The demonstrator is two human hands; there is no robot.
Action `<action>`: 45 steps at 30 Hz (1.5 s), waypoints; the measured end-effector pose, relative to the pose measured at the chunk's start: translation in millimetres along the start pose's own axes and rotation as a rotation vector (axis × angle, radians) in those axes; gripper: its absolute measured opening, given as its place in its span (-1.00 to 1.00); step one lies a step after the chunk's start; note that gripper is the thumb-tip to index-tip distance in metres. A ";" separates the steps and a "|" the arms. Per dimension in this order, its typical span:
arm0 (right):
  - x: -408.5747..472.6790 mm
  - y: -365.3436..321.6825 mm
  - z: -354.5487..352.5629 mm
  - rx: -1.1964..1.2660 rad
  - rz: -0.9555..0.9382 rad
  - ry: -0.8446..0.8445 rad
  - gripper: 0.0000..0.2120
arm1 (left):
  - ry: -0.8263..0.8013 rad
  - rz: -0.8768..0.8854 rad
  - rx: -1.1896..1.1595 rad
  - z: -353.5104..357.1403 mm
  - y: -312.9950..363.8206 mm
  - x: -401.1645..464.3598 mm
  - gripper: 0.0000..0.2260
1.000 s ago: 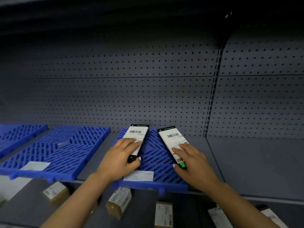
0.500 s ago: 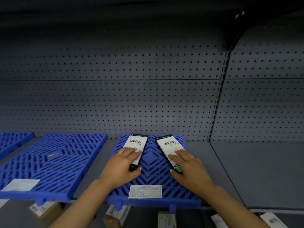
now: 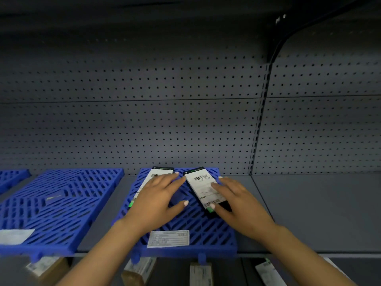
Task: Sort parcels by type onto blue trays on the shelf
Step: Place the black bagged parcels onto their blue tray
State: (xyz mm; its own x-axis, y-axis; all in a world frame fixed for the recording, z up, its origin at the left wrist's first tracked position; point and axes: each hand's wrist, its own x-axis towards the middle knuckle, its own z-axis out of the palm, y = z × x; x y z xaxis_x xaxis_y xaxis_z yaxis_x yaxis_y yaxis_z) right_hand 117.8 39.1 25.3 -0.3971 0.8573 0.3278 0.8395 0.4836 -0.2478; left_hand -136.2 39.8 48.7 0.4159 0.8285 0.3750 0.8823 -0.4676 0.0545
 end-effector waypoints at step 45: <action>-473.4 401.3 -292.4 -0.326 0.714 0.287 -0.49 | -0.116 0.589 -0.442 145.2 661.2 230.6 -0.42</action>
State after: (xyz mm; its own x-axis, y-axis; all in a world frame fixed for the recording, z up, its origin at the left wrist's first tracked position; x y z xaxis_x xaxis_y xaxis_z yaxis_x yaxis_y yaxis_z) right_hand 751.2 -224.3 37.3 0.3437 0.8389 0.4221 0.9363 -0.2717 -0.2223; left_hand 575.1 -33.6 36.8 0.8348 0.4177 0.3587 0.3447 -0.9045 0.2511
